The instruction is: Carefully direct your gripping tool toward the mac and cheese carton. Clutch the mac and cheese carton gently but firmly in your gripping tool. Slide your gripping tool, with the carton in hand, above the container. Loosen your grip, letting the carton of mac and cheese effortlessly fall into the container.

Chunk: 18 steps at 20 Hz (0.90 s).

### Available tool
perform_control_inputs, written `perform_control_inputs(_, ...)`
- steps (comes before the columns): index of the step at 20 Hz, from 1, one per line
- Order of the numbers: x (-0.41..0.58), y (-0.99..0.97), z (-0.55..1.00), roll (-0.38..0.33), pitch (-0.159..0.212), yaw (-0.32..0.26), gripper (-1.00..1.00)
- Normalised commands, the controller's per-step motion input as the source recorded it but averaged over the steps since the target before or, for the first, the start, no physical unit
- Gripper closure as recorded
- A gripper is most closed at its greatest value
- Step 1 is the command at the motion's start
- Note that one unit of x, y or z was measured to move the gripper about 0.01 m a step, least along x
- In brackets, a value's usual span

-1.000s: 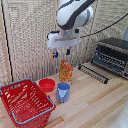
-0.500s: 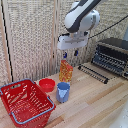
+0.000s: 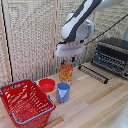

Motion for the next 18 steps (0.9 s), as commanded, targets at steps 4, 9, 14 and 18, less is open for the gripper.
perform_control_inputs(4, 0.139, -0.29, -0.24, 0.028, 0.0, 0.061, 1.0)
perform_control_inputs(9, 0.051, -0.04, -0.04, 0.006, 0.0, -0.003, 1.0)
perform_control_inputs(14, 0.007, 0.0, 0.0, 0.0, 0.0, -0.009, 1.0)
perform_control_inputs(18, 0.0, 0.0, -0.01, 0.0, 0.0, -0.012, 1.0)
